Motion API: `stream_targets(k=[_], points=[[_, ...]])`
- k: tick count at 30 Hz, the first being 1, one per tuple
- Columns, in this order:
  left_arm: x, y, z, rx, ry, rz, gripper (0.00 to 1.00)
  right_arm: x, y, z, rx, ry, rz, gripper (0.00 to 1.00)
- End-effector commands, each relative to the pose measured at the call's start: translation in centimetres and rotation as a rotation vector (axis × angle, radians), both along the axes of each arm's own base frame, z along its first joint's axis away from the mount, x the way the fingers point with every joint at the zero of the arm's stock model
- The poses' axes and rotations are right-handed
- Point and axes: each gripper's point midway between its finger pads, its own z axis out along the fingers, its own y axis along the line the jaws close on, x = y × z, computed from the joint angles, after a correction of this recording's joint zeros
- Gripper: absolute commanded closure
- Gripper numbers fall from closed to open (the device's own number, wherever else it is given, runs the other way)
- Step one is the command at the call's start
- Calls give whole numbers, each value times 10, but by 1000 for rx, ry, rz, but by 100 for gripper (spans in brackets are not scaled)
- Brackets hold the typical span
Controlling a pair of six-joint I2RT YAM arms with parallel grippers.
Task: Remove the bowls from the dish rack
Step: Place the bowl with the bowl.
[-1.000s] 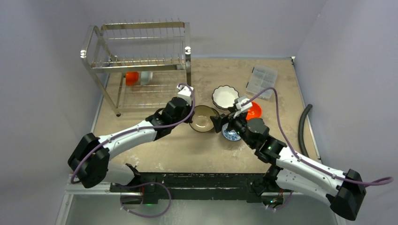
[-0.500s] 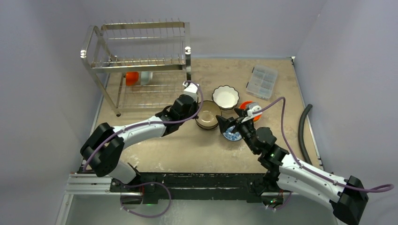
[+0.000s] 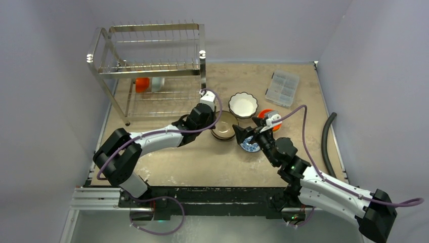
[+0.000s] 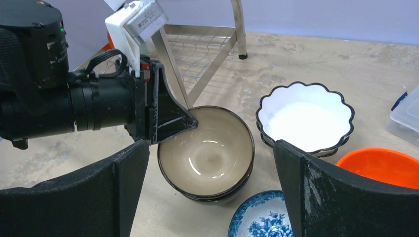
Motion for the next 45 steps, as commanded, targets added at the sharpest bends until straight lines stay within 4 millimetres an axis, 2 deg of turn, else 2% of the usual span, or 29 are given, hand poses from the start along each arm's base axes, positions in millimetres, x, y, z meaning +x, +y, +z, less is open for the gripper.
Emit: stream_targets(k=[1, 7, 12, 18, 25, 31, 42, 45], points=[[14, -27, 62, -167, -121, -7, 78, 4, -1, 15, 45, -28, -21, 1], [12, -22, 69, -166, -127, 2, 70, 4, -2, 17, 45, -31, -24, 1], [9, -12, 73, -152, -132, 31, 68, 3, -2, 17, 45, -30, -23, 1], [5, 1, 60, -87, -102, 59, 69, 3, -1, 16, 45, -30, -19, 1], [1, 2, 44, -51, -61, 43, 73, 3, -1, 17, 44, -31, -19, 1], [1, -1, 41, -50, -55, 35, 79, 4, 0, 18, 43, -30, -17, 1], [2, -4, 25, -23, -23, 26, 83, 5, 3, 15, 33, -22, -11, 1], [2, -5, 24, -21, -20, 22, 88, 5, 4, 14, 31, -20, -8, 1]])
